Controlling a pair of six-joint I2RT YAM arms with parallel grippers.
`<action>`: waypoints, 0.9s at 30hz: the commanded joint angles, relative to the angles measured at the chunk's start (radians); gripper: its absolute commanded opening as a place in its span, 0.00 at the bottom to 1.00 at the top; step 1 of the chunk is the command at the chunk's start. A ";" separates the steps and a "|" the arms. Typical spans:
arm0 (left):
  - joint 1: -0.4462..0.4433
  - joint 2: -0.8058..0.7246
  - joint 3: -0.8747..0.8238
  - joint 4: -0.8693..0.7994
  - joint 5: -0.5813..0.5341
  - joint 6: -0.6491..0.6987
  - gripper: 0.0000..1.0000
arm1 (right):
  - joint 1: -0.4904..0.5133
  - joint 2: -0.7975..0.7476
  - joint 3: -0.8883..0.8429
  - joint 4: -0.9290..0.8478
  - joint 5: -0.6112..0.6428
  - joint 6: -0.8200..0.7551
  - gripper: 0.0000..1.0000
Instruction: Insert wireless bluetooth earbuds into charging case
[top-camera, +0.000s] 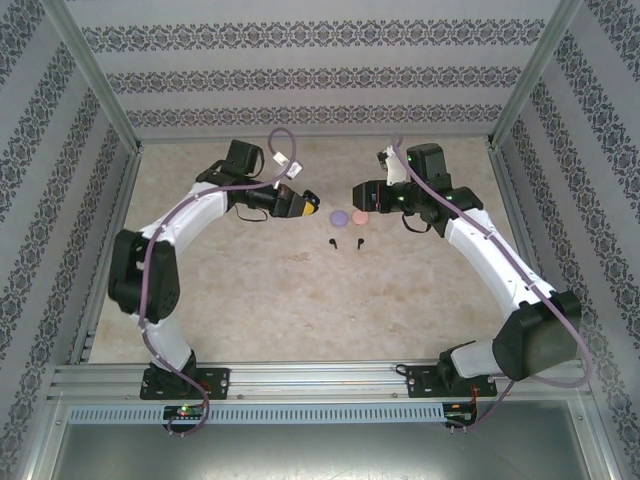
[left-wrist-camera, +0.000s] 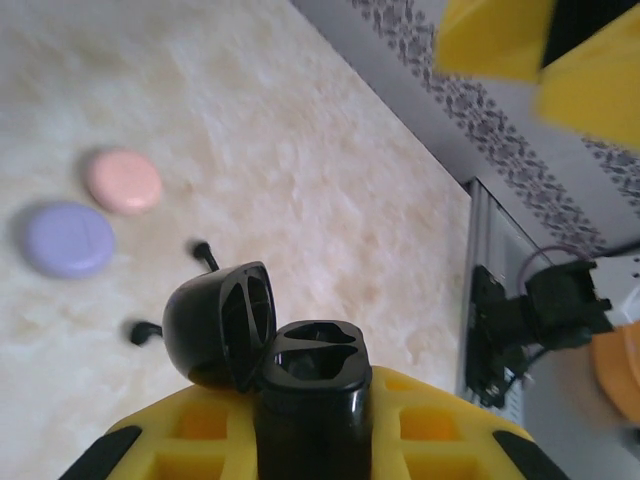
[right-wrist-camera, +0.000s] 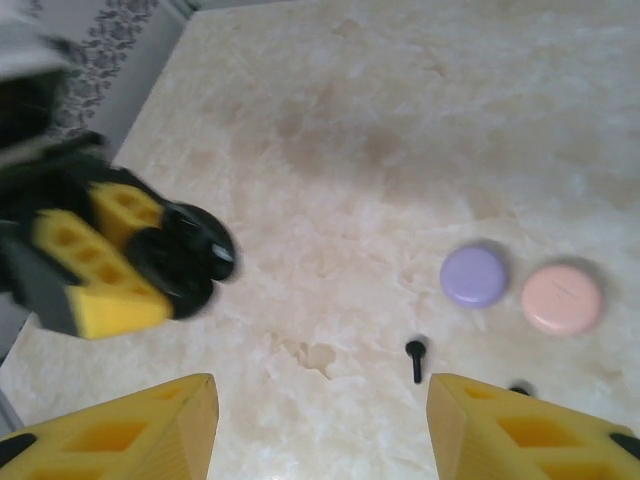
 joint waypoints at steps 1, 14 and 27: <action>-0.007 -0.129 -0.080 0.333 -0.111 -0.132 0.00 | 0.030 0.034 -0.048 -0.052 0.127 0.092 0.58; -0.027 -0.372 -0.490 0.951 -0.554 -0.174 0.00 | 0.207 0.361 0.054 -0.131 0.343 0.122 0.53; -0.028 -0.400 -0.641 1.298 -0.732 -0.353 0.00 | 0.284 0.612 0.267 -0.230 0.480 0.111 0.47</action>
